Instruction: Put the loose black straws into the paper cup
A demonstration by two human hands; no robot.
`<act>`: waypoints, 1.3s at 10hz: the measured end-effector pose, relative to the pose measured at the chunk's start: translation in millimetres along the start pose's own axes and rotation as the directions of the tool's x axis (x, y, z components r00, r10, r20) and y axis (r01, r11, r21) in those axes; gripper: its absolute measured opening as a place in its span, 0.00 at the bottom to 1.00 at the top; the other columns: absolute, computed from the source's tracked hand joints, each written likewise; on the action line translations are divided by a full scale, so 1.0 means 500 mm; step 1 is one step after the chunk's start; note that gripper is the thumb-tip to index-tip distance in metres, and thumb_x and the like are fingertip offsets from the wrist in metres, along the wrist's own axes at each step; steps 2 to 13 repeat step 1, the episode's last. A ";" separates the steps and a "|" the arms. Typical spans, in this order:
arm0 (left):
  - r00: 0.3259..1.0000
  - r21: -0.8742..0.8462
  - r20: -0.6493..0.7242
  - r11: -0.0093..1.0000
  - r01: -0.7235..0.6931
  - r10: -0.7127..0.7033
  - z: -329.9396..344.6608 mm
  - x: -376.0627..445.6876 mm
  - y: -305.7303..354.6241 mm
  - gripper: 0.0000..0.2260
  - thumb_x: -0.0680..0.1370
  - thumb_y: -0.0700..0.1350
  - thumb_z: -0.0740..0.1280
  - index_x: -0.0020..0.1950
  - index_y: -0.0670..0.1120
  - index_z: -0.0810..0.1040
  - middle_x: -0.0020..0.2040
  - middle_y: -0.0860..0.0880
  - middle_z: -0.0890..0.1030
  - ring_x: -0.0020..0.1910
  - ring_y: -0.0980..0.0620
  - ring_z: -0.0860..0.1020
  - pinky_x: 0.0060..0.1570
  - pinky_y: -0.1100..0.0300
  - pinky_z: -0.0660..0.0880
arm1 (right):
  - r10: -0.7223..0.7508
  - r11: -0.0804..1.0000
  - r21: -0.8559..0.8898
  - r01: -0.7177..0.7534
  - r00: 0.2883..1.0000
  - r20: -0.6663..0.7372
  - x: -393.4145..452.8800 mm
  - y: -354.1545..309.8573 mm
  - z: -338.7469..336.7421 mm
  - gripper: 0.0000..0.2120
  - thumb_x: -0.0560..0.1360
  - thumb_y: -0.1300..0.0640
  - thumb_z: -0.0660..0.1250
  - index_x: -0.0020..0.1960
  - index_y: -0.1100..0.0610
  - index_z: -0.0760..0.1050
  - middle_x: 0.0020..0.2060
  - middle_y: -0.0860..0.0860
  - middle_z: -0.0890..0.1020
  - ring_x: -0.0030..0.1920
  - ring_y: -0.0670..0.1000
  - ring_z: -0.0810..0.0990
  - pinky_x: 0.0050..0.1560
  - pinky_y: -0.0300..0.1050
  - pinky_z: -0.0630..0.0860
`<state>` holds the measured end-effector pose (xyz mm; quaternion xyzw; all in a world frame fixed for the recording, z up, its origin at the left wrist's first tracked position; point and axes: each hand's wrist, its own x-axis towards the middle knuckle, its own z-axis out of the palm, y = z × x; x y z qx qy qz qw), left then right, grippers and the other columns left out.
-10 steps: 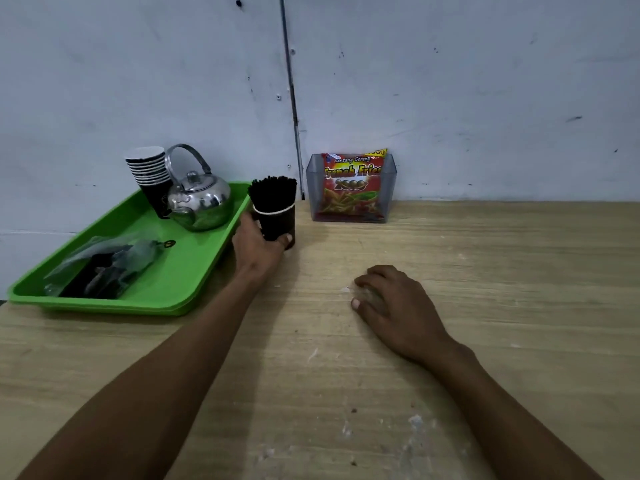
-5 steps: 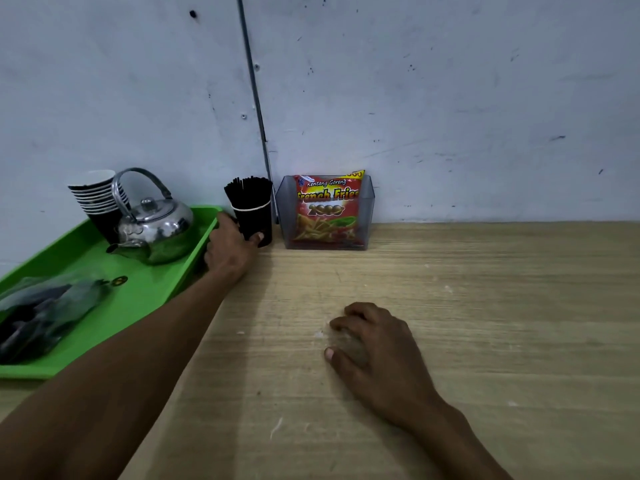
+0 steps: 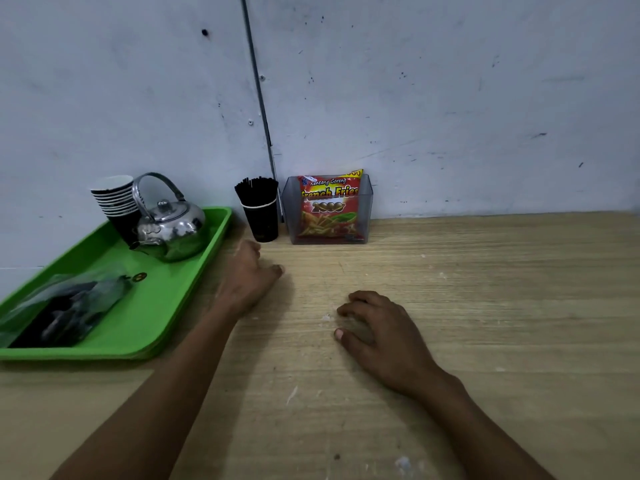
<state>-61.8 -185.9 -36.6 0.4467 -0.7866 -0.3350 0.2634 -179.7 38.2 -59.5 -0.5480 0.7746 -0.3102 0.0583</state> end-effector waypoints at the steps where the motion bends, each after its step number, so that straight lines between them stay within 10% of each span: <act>1: 0.995 -0.094 0.097 0.996 -0.010 0.019 -0.018 -0.072 -0.001 0.26 0.72 0.48 0.75 0.67 0.46 0.70 0.64 0.45 0.76 0.55 0.48 0.79 0.57 0.48 0.77 | 0.039 0.985 0.171 -0.035 0.999 -0.022 -0.007 -0.009 -0.014 0.15 0.74 0.50 0.70 0.60 0.50 0.80 0.60 0.45 0.78 0.61 0.43 0.75 0.65 0.45 0.71; 13: 0.995 -0.094 0.097 0.996 -0.010 0.019 -0.018 -0.072 -0.001 0.26 0.72 0.48 0.75 0.67 0.46 0.70 0.64 0.45 0.76 0.55 0.48 0.79 0.57 0.48 0.77 | 0.039 0.985 0.171 -0.035 0.999 -0.022 -0.007 -0.009 -0.014 0.15 0.74 0.50 0.70 0.60 0.50 0.80 0.60 0.45 0.78 0.61 0.43 0.75 0.65 0.45 0.71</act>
